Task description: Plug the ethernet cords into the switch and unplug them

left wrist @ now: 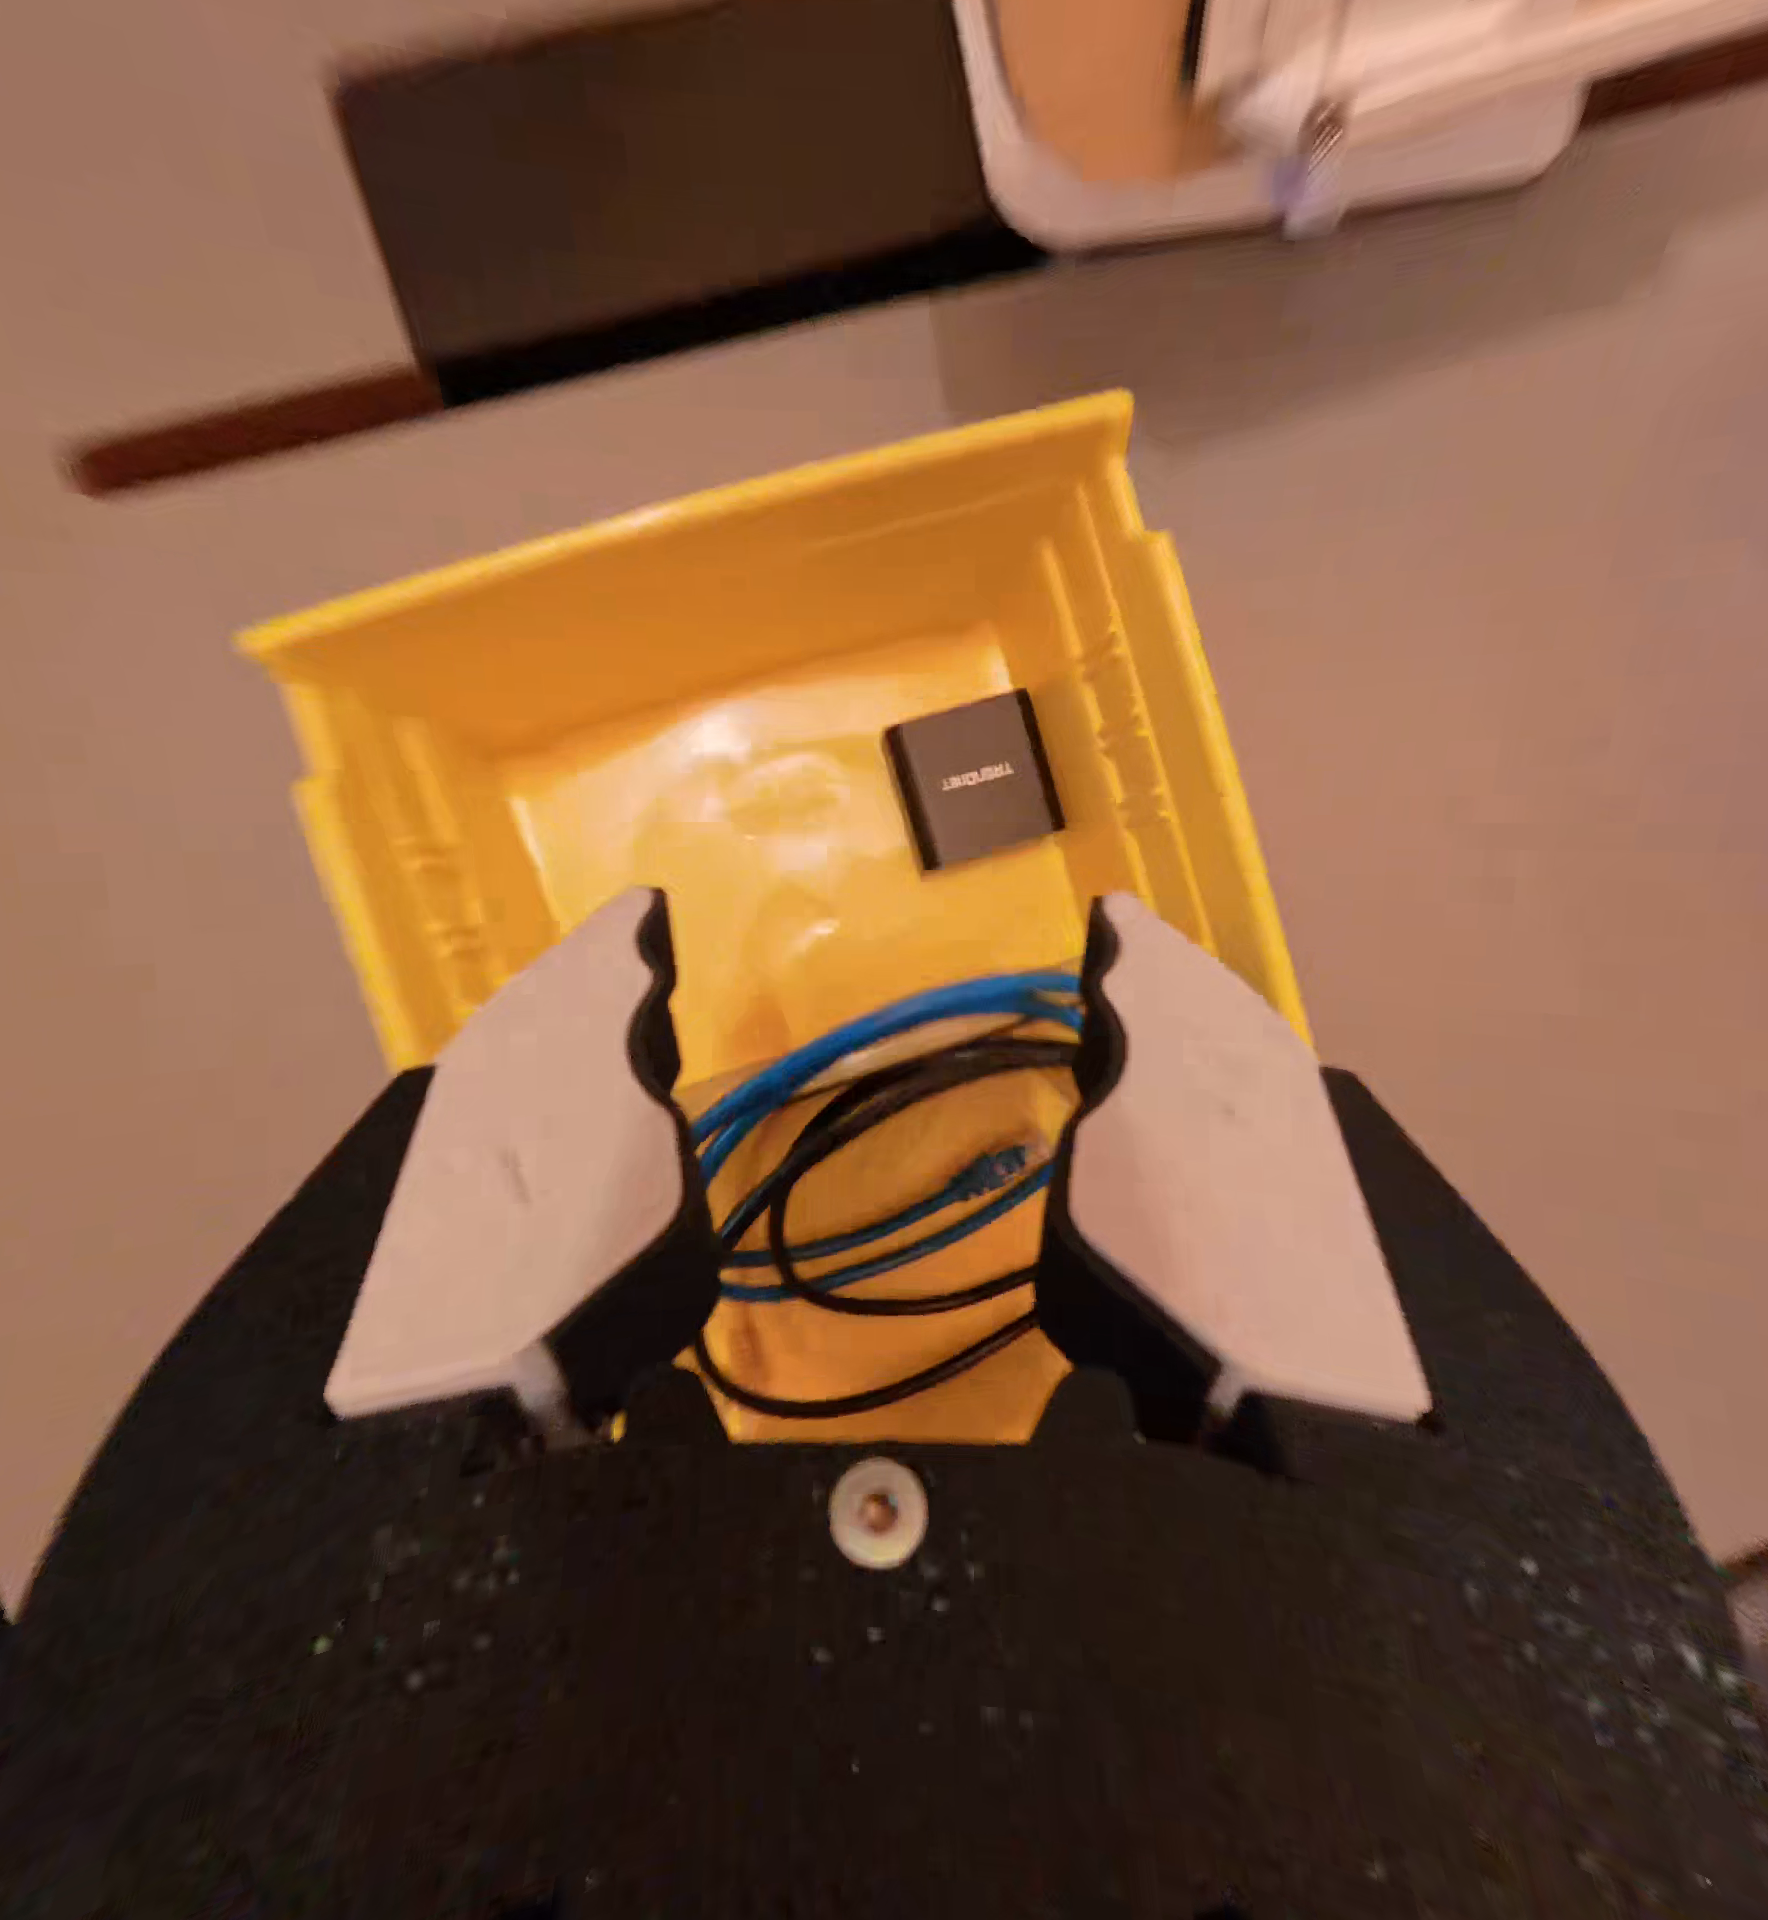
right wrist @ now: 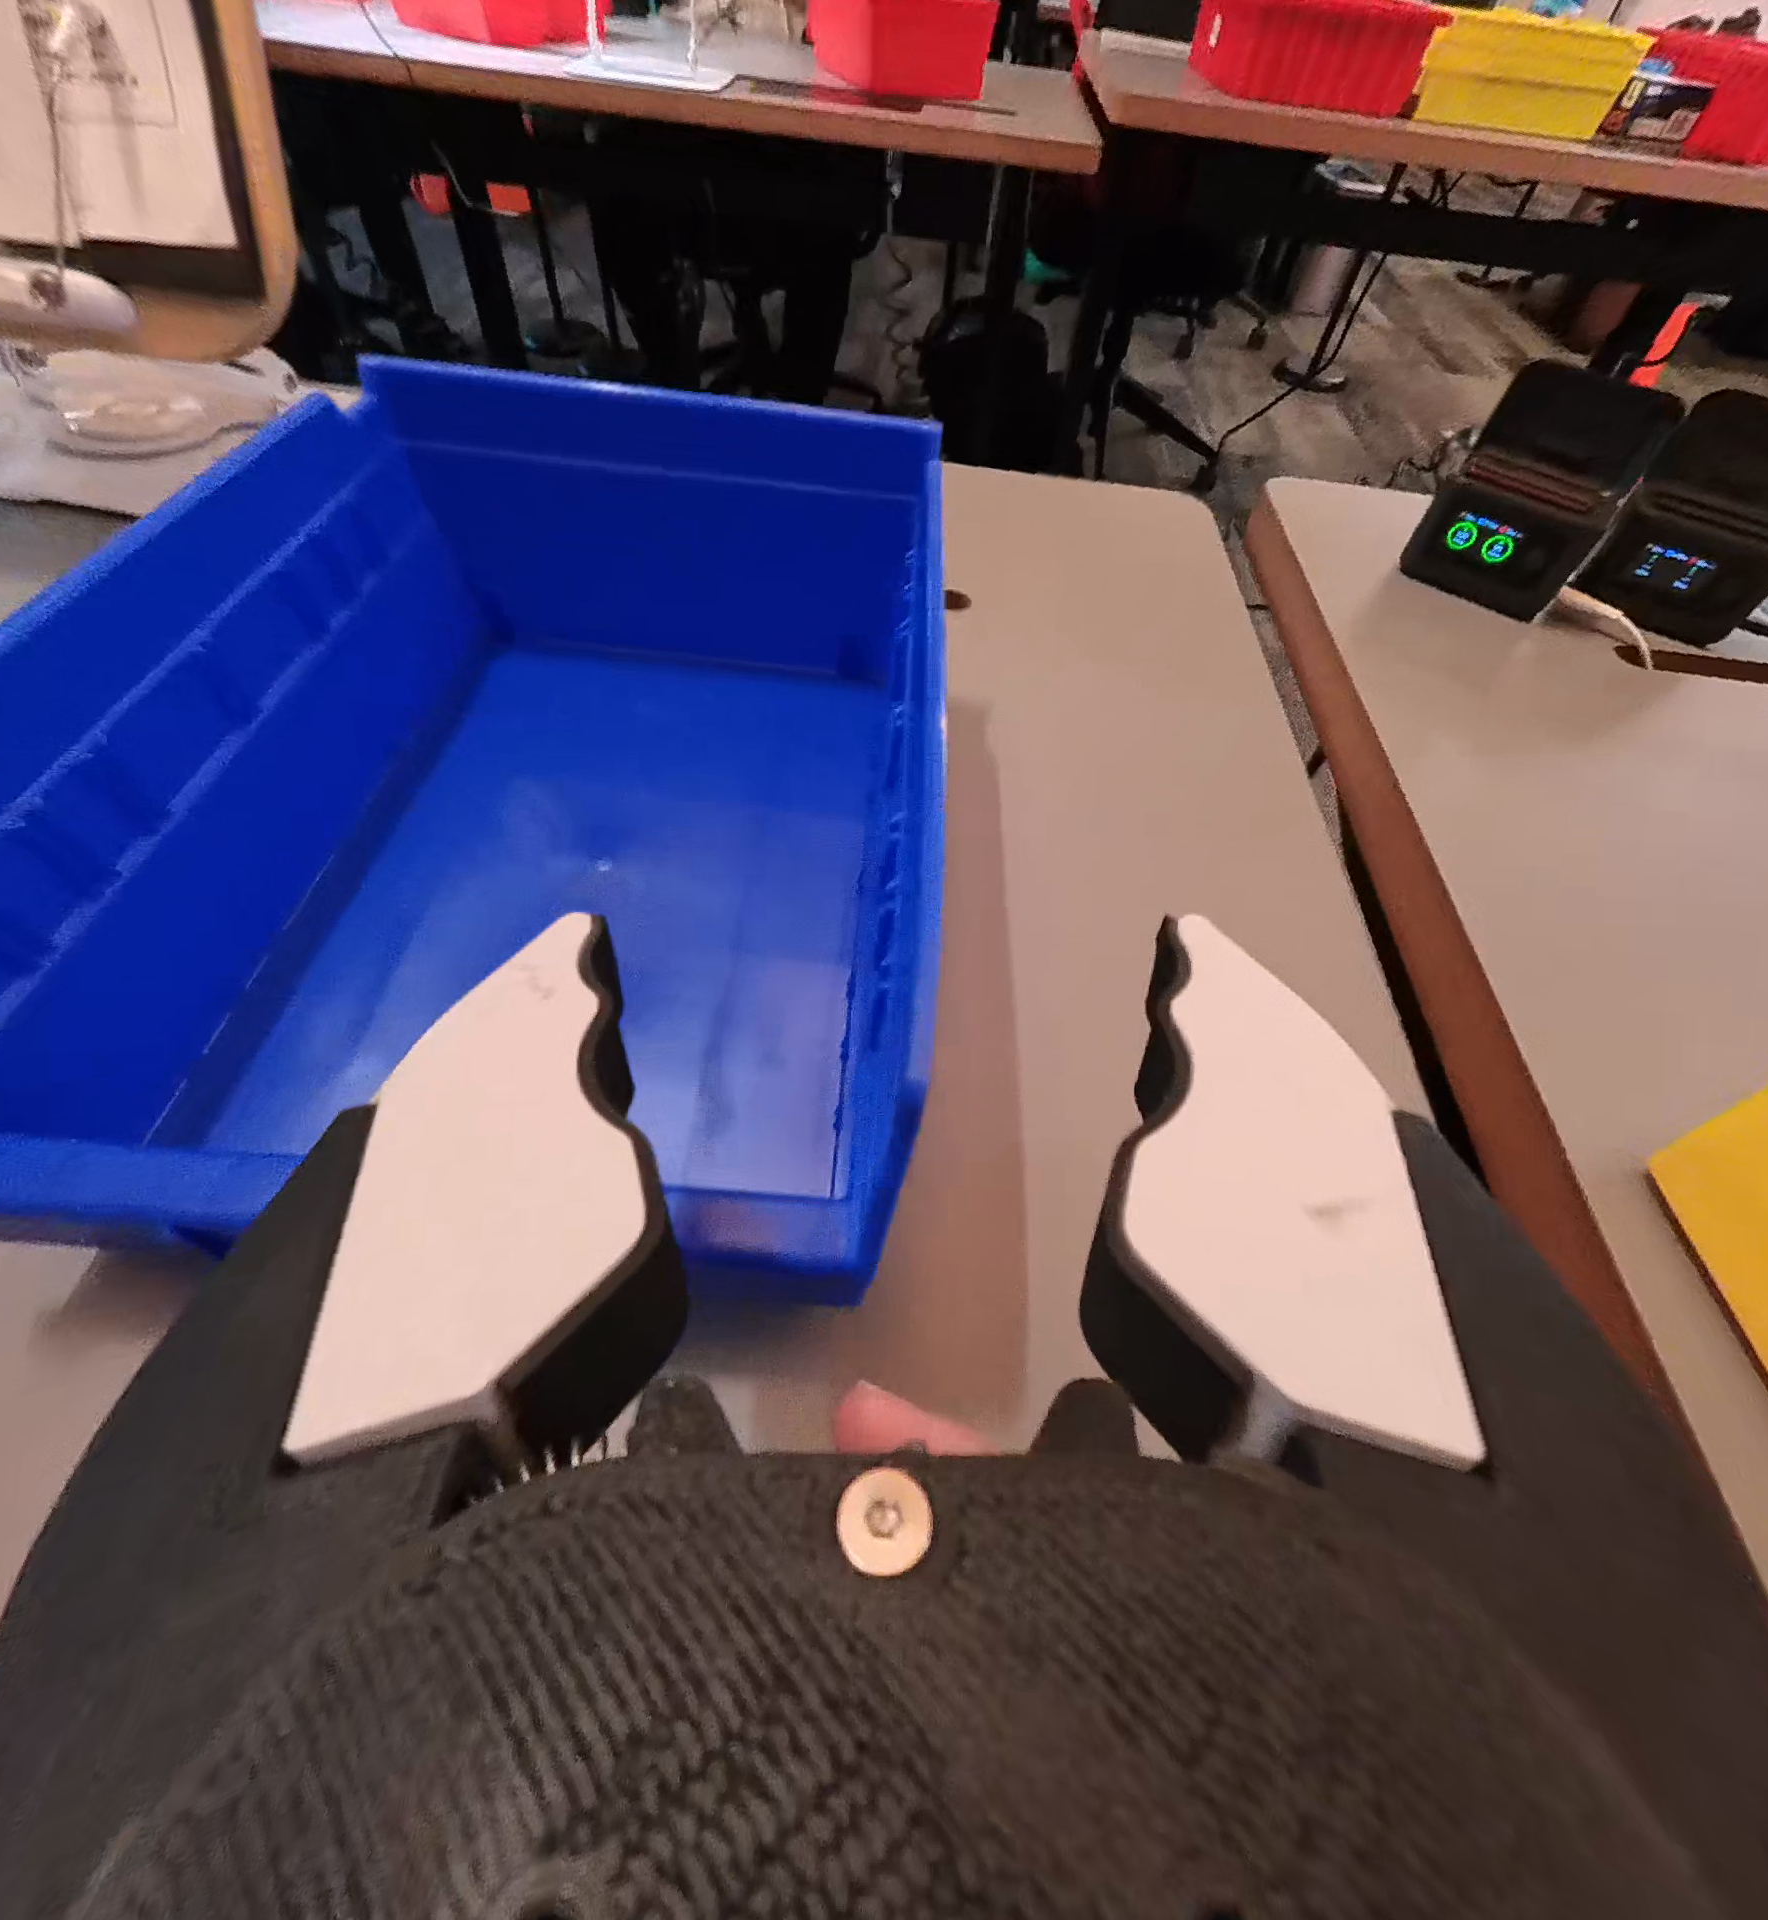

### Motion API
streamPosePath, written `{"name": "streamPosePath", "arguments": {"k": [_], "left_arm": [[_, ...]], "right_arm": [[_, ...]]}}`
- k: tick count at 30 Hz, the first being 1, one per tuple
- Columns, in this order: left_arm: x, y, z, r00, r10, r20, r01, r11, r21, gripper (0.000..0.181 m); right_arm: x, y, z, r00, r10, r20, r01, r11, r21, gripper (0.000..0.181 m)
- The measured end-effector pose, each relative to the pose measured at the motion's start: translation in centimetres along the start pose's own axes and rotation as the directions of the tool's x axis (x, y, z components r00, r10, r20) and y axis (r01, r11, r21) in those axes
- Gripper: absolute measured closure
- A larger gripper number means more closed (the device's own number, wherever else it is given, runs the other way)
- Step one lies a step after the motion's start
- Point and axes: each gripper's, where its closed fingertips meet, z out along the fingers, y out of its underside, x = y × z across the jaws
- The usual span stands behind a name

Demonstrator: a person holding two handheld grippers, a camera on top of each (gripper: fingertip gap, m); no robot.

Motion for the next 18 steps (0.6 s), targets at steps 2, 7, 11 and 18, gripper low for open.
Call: {"name": "streamPosePath", "arguments": {"k": [2, 7, 11, 18], "left_arm": [[0.9, 0.1, 4.0, 0.998, -0.062, -0.029, 0.056, 0.983, -0.173, 0.099], [2.9, -0.1, 10.0, 0.996, -0.076, -0.051, 0.056, 0.944, -0.325, 0.113], [2.2, 0.7, 11.7, 0.998, -0.064, -0.008, 0.056, 0.924, -0.378, 0.107], [2.2, 1.8, 12.8, 0.998, -0.060, -0.027, 0.045, 0.917, -0.397, 0.108]], "right_arm": [[-0.2, 0.2, -0.5, 1.000, -0.015, -0.025, 0.015, 1.000, -0.009, 0.084], [0.7, -0.3, -2.5, 0.994, -0.025, -0.102, 0.024, 1.000, -0.007, 0.086], [1.8, -0.7, -4.0, 0.987, -0.040, -0.154, 0.037, 0.999, -0.019, 0.086], [1.7, -2.2, -5.1, 0.979, -0.072, -0.193, 0.068, 0.997, -0.028, 0.085]]}}
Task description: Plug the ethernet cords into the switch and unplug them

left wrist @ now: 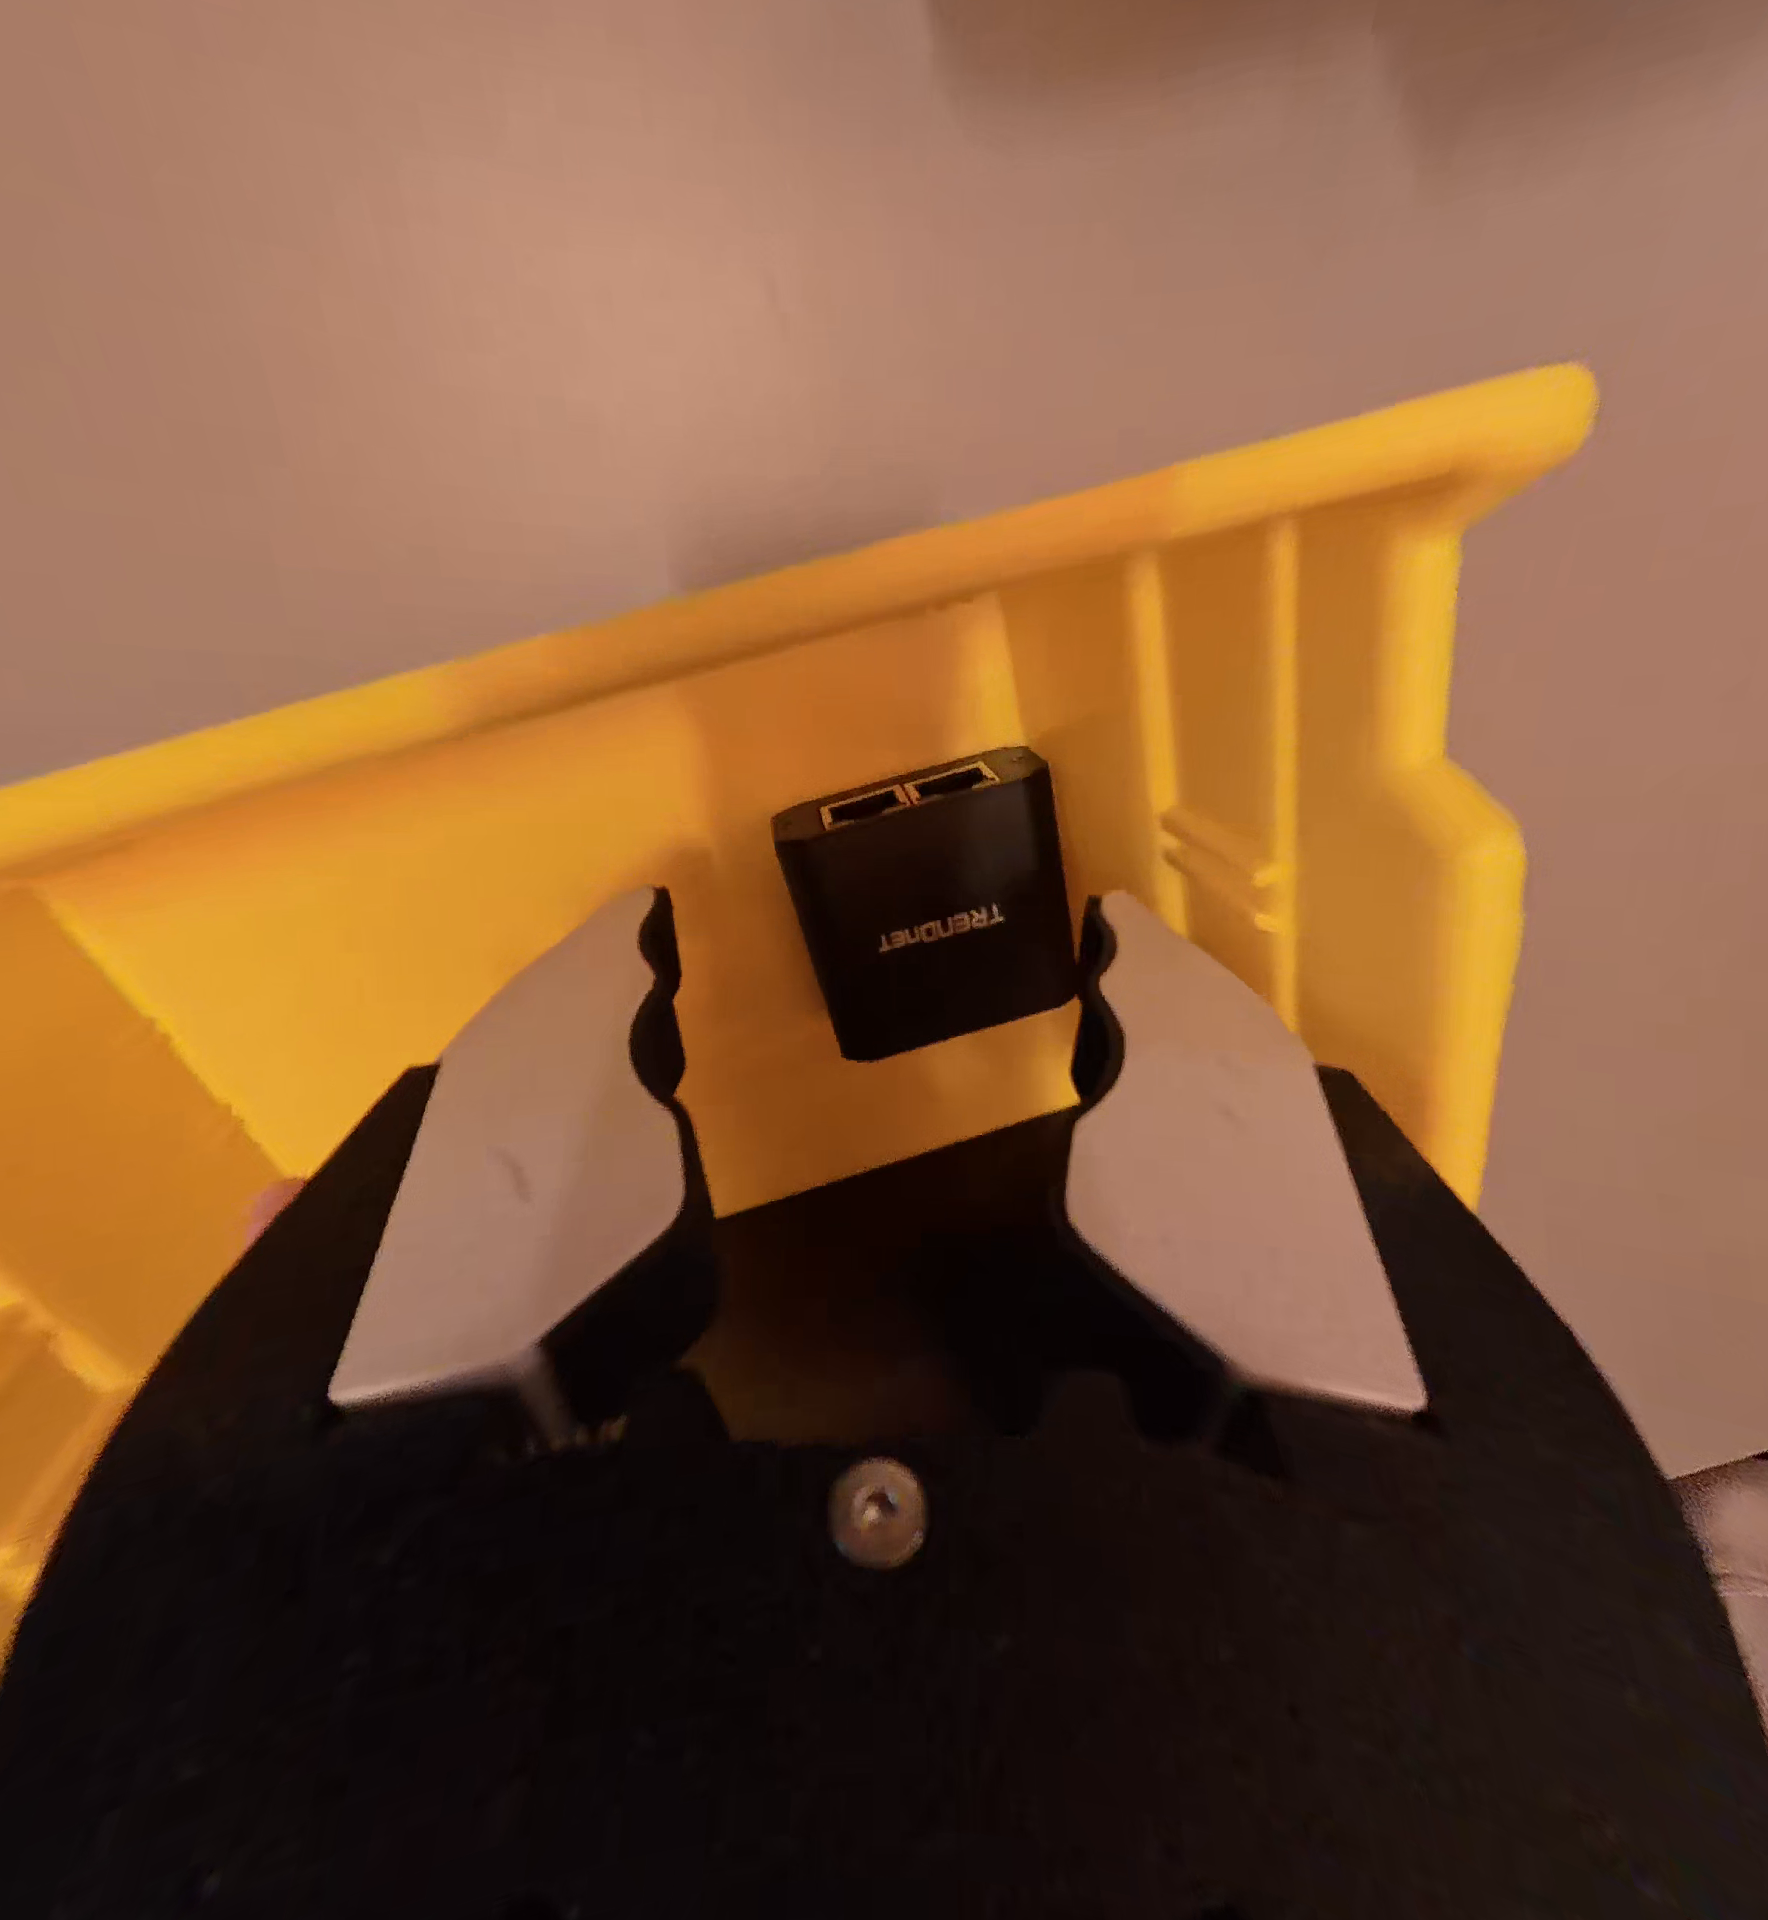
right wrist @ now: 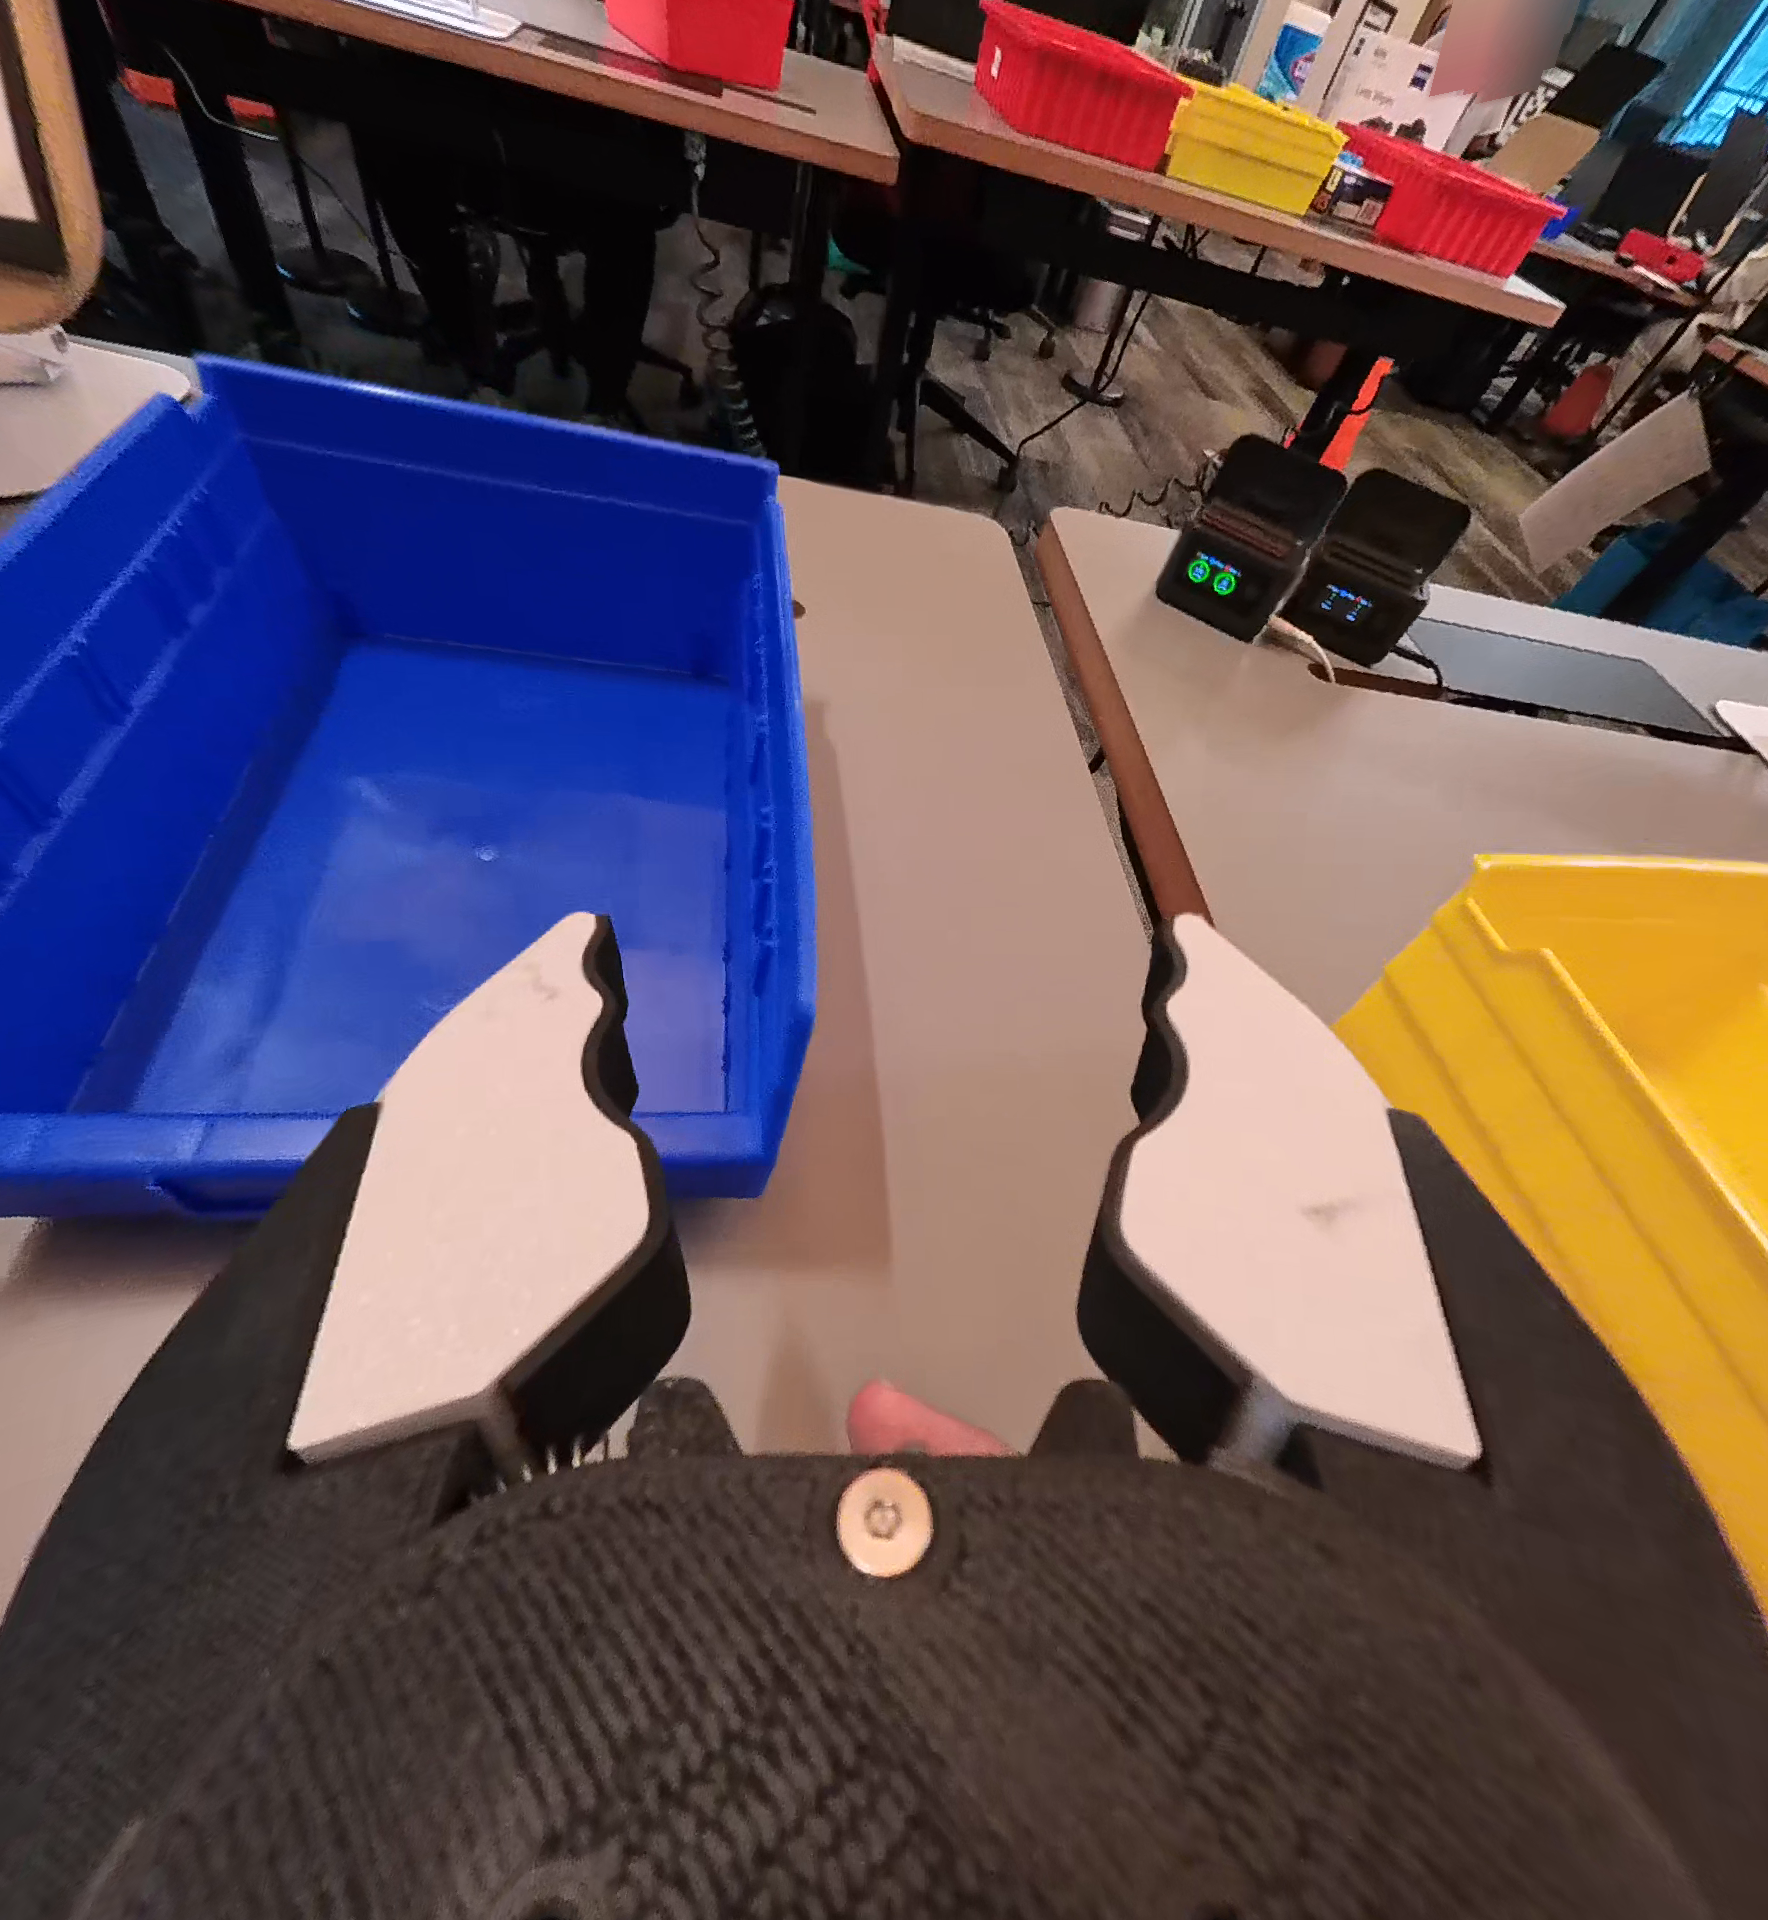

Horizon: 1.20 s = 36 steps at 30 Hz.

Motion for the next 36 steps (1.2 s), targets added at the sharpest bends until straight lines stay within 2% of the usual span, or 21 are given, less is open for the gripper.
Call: {"name": "streamPosePath", "arguments": {"k": [3, 5, 7, 9, 11, 13, 14, 16, 17, 18, 20, 22, 24, 27, 30, 32, 34, 36], "left_arm": [[0.1, 0.3, 0.9, 0.999, -0.022, -0.032, 0.020, 0.999, -0.038, 0.114], [0.2, 0.5, 1.2, 0.998, 0.012, -0.055, -0.015, 0.998, -0.057, 0.116], [0.4, 0.5, 0.8, 0.988, 0.136, -0.073, -0.140, 0.989, -0.046, 0.117], [0.2, -0.6, 0.0, 0.944, 0.328, -0.043, -0.327, 0.945, 0.033, 0.111], [0.9, -0.4, -0.6, 0.827, 0.560, -0.050, -0.556, 0.828, 0.073, 0.108], [1.3, 0.4, -0.6, 0.659, 0.751, -0.036, -0.748, 0.660, 0.071, 0.111], [1.2, 0.8, -0.5, 0.567, 0.823, -0.027, -0.822, 0.567, 0.056, 0.113], [0.6, 0.6, 0.0, 0.401, 0.913, 0.069, -0.916, 0.401, 0.017, 0.118], [0.6, 0.4, 0.2, 0.361, 0.928, 0.096, -0.932, 0.362, 0.004, 0.121], [1.3, 0.6, 0.3, 0.349, 0.934, 0.071, -0.937, 0.348, 0.022, 0.123], [2.1, 1.3, 0.9, 0.338, 0.941, 0.012, -0.941, 0.337, 0.028, 0.124], [1.4, 1.6, 1.9, 0.325, 0.946, 0.011, -0.946, 0.325, -0.019, 0.115], [1.0, 1.4, 2.4, 0.311, 0.950, 0.036, -0.950, 0.312, -0.026, 0.117], [0.8, 1.2, 2.4, 0.399, 0.917, 0.016, -0.917, 0.400, -0.007, 0.121], [-0.8, 0.6, 1.5, 0.382, 0.916, 0.126, -0.919, 0.391, -0.053, 0.123], [-0.5, 0.0, -0.4, 0.410, 0.893, 0.185, -0.911, 0.410, 0.041, 0.123], [0.6, -0.9, -3.6, 0.486, 0.839, 0.246, -0.871, 0.442, 0.214, 0.123], [2.3, -1.2, -7.7, 0.565, 0.780, 0.270, -0.801, 0.439, 0.407, 0.123]], "right_arm": [[-1.0, -0.9, -0.2, 1.000, -0.011, 0.009, 0.011, 1.000, 0.010, 0.085], [-1.5, -1.3, -0.4, 0.999, -0.036, 0.014, 0.035, 0.999, 0.013, 0.085], [-1.8, -1.7, -0.8, 0.998, -0.070, 0.007, 0.070, 0.997, 0.014, 0.085], [-1.8, -1.9, -1.3, 0.995, -0.099, 0.003, 0.099, 0.995, 0.014, 0.085], [-1.8, -2.1, -1.8, 0.994, -0.108, 0.008, 0.108, 0.994, 0.022, 0.085], [-1.8, -2.2, -2.2, 0.995, -0.097, 0.013, 0.097, 0.995, 0.024, 0.085], [-1.8, -2.3, -2.3, 0.996, -0.089, 0.017, 0.089, 0.996, 0.024, 0.085], [-2.0, -2.4, -2.6, 0.997, -0.077, 0.022, 0.076, 0.997, 0.026, 0.086], [-2.2, -2.5, -2.7, 0.997, -0.074, 0.031, 0.073, 0.997, 0.030, 0.086], [-2.7, -2.6, -2.9, 0.996, -0.072, 0.043, 0.071, 0.997, 0.035, 0.086], [-4.0, -2.6, -3.1, 0.993, -0.083, 0.087, 0.080, 0.996, 0.037, 0.086], [-5.7, -2.4, -3.2, 0.985, -0.106, 0.136, 0.102, 0.994, 0.032, 0.085], [-7.9, -2.5, -3.6, 0.971, -0.125, 0.203, 0.120, 0.992, 0.039, 0.086], [-11.6, -2.8, -4.5, 0.937, -0.175, 0.302, 0.162, 0.984, 0.069, 0.086], [-15.1, -3.4, -5.4, 0.897, -0.209, 0.389, 0.179, 0.978, 0.110, 0.087], [-17.8, -3.8, -6.1, 0.858, -0.214, 0.466, 0.165, 0.976, 0.144, 0.088], [-20.6, -4.0, -6.9, 0.807, -0.249, 0.535, 0.174, 0.967, 0.188, 0.088], [-23.2, -4.4, -7.5, 0.765, -0.285, 0.577, 0.178, 0.955, 0.236, 0.089]]}}
